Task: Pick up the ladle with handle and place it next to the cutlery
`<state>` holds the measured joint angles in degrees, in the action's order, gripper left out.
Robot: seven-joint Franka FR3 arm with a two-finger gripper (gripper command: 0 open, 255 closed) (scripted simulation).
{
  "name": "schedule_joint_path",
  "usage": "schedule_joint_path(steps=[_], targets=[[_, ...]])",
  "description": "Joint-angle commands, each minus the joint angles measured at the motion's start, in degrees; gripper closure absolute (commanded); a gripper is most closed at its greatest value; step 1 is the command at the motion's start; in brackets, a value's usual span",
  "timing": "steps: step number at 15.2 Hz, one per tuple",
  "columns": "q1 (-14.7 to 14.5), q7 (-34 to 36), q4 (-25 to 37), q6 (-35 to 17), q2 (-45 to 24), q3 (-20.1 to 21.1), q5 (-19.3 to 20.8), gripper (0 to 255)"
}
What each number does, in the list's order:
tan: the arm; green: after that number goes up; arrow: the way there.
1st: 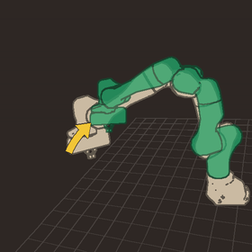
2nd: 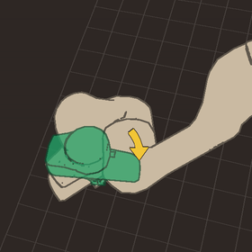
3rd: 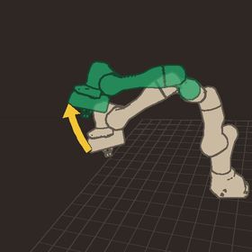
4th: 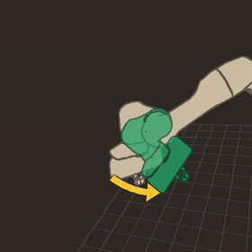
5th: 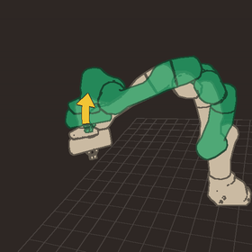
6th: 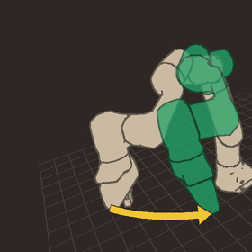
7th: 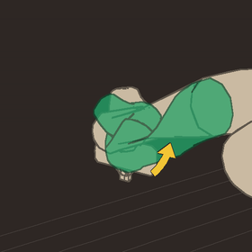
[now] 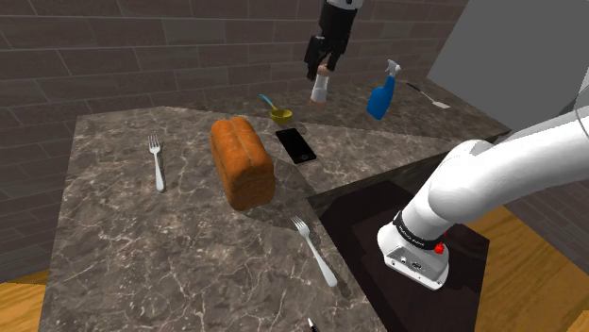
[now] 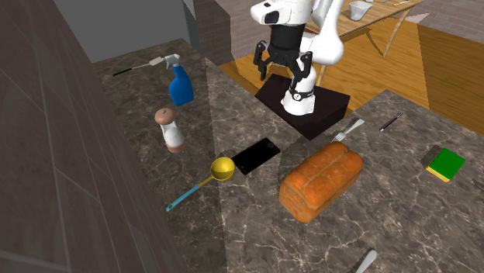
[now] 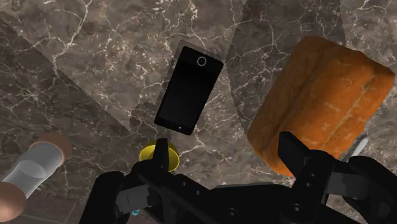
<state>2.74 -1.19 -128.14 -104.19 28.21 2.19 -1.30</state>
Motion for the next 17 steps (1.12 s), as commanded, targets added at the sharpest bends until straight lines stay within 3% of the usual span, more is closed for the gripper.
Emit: schedule_joint_path(steps=[1,9,17], targets=[[0.6,0.8,1.1,-2.5,-4.0,-0.5,-0.5,0],[2.4,2.8,7.7,-10.2,-20.3,-2.6,-3.0,0],[4.4,3.8,17.9,-14.6,-37.1,-4.6,-7.1,0]])
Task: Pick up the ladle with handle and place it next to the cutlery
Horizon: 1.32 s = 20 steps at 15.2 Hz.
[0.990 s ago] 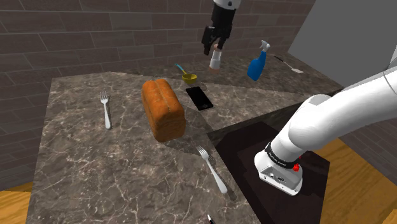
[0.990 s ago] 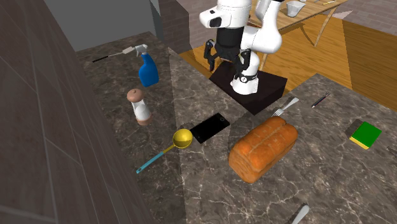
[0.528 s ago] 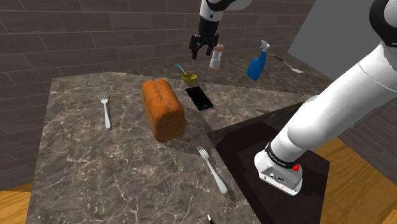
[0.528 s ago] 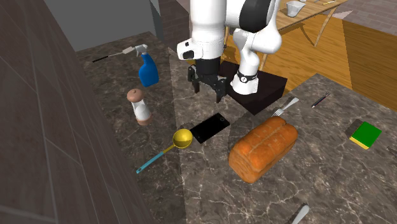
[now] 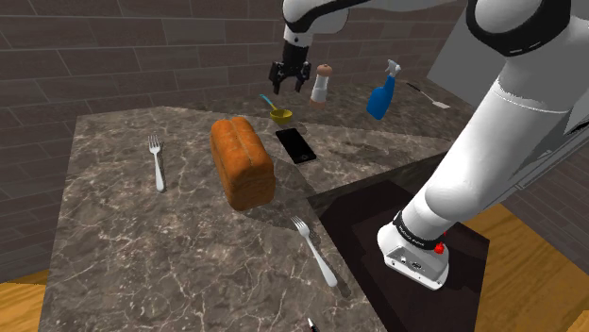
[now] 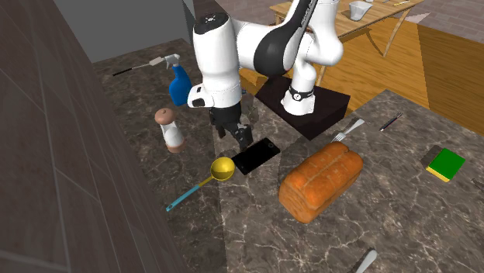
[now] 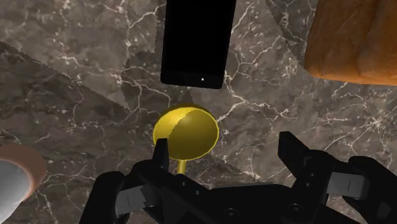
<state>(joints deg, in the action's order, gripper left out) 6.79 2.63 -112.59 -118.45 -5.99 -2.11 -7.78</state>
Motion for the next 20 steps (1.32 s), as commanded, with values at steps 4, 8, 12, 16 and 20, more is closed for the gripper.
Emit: schedule_joint_path(steps=[4,8,12,16,20], targets=[[1.6,0.5,8.9,-1.2,-11.5,-0.8,-3.0,0],[3.2,1.1,16.5,-1.2,-20.3,-1.1,-5.3,0],[4.0,1.5,20.6,-1.4,-25.3,-1.1,-6.5,0],[3.8,1.3,19.6,-3.8,-26.6,-0.9,-6.9,0],[3.6,1.2,19.1,-5.3,-27.6,-0.7,-7.1,0]])
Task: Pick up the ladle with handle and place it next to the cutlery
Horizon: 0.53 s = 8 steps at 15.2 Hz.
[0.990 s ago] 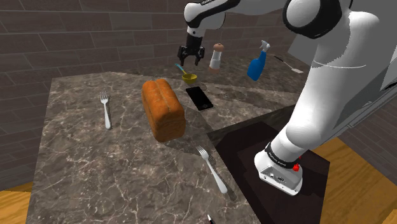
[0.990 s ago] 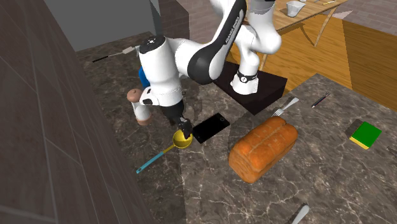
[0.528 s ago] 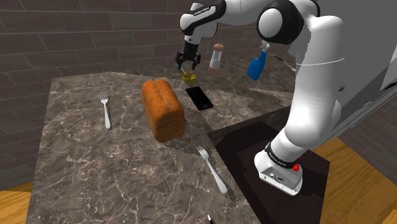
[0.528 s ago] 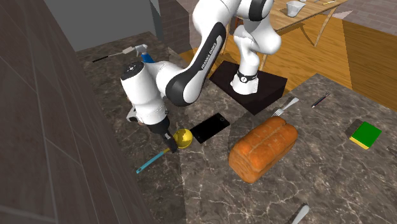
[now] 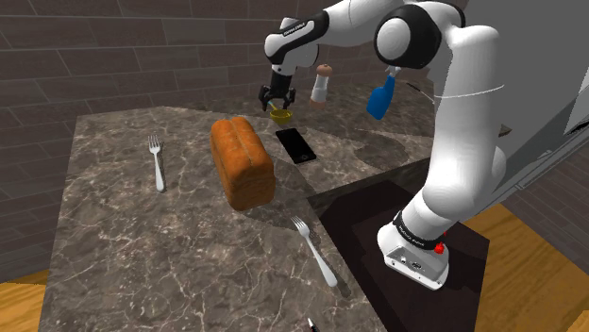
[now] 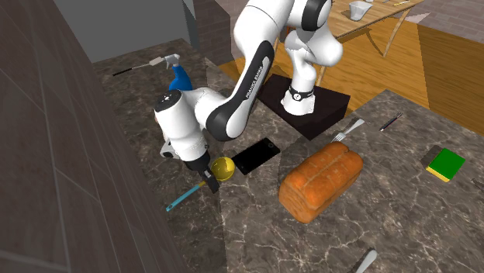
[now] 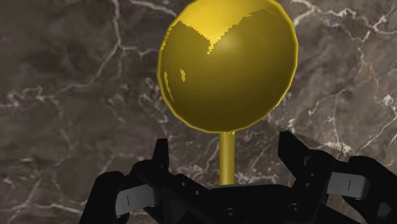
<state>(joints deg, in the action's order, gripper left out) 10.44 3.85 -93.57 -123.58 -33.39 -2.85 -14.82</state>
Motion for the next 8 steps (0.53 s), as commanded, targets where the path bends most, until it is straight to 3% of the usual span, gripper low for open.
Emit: schedule_joint_path(steps=[1,6,7,8], targets=[[0.0,0.0,0.0,-0.2,-0.2,0.0,0.0,0],[0.0,0.0,0.0,-0.2,-0.2,0.0,0.0,0],[0.0,0.0,0.0,-0.2,-0.2,0.0,0.0,255],[0.0,0.0,0.0,-0.2,-0.2,0.0,0.0,255]])
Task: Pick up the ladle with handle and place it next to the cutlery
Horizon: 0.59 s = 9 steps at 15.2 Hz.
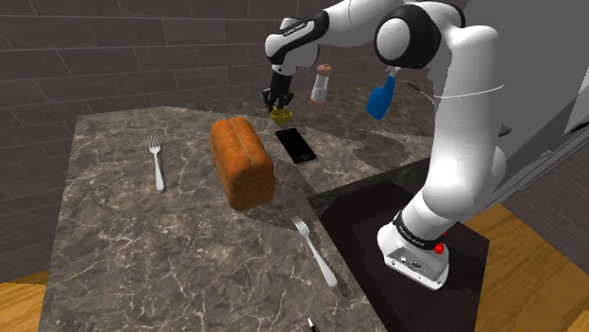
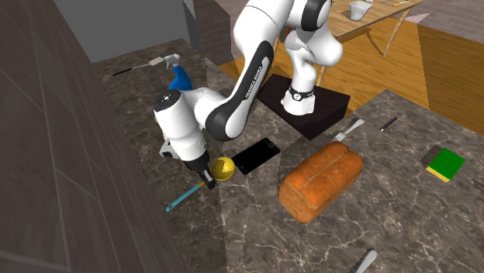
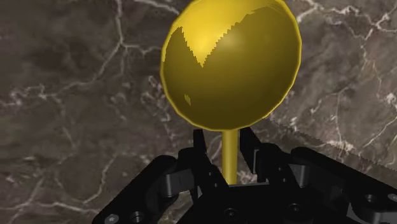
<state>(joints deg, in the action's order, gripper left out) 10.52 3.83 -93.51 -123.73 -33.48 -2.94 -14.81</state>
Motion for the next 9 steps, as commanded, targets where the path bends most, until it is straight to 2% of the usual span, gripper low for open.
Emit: schedule_joint_path(steps=[1,9], targets=[[-0.1,0.0,0.0,0.0,-0.1,0.1,0.0,255],[-0.1,0.1,0.1,0.5,0.3,0.1,0.0,255]])
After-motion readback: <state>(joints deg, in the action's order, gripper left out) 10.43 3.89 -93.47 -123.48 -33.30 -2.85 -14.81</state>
